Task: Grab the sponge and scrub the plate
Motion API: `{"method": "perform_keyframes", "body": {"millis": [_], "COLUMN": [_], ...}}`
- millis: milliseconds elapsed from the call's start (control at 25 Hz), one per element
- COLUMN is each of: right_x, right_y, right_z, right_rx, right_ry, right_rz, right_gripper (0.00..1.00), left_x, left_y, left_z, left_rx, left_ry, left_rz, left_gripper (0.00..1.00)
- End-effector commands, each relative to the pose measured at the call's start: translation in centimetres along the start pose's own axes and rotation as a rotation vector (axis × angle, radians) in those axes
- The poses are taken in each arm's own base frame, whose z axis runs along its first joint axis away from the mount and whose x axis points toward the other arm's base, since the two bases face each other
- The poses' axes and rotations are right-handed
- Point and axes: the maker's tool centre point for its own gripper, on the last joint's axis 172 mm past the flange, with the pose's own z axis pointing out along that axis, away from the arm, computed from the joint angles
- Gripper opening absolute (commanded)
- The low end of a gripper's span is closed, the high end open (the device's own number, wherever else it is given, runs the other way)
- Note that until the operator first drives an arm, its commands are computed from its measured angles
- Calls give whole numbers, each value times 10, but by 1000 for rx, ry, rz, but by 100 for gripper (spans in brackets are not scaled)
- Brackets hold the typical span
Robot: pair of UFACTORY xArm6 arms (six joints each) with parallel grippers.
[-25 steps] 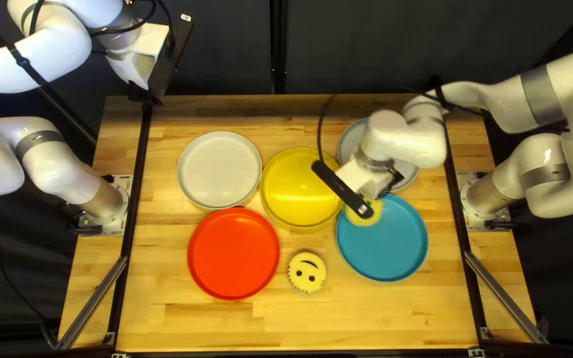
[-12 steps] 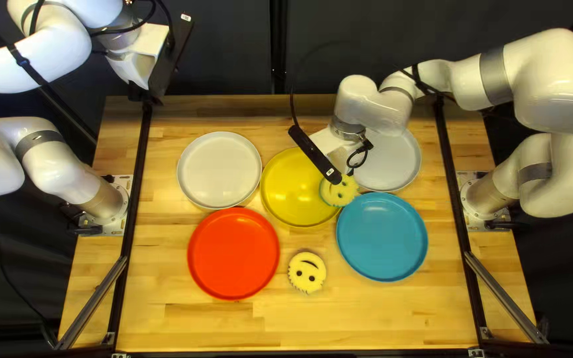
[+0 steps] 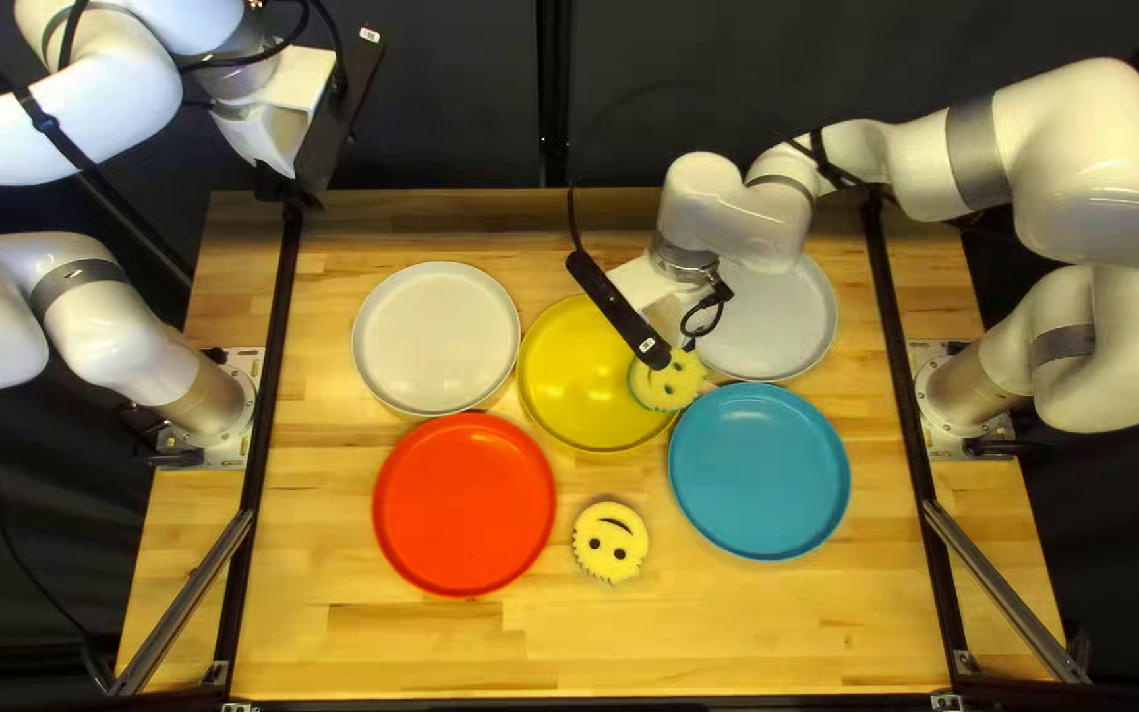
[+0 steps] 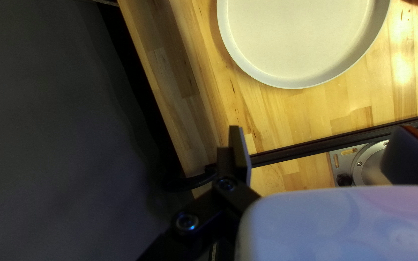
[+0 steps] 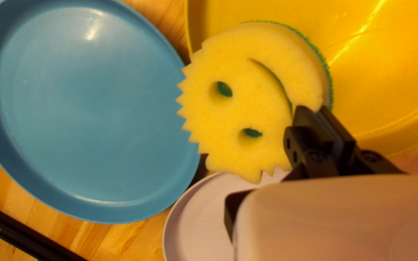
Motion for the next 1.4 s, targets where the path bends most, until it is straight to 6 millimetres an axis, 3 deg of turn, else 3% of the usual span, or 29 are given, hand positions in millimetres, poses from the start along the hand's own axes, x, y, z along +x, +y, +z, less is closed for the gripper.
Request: {"method": "perform_keyframes", "body": {"millis": [40,280,400,640,920,1080,1400], "right_x": [9,10,6,-8,-12,-10,-2], "right_y": [10,1,9,55,79,68,15], "right_z": [13,24,21,14,7,10,18], "right_rx": [-9,-48,-70,-90,-90,-90,-96], "right_ry": [-27,-77,-105,-123,-129,-128,-137], "right_rz": [-15,-40,-53,-75,-89,-106,-166], "right_gripper": [0,0,0,0,0,0,0], "left_x": [0,0,0,0,0,0,0], "left_y": [0,0,0,0,0,0,0], "left_z": [0,0,0,0,0,0,0], "left_rx": [0,0,0,0,0,0,0], "left_ry": [0,0,0,0,0,0,0], "left_rz": [0,0,0,0,0,0,0], "left_gripper": [100,100,100,100,100,100,100]}}
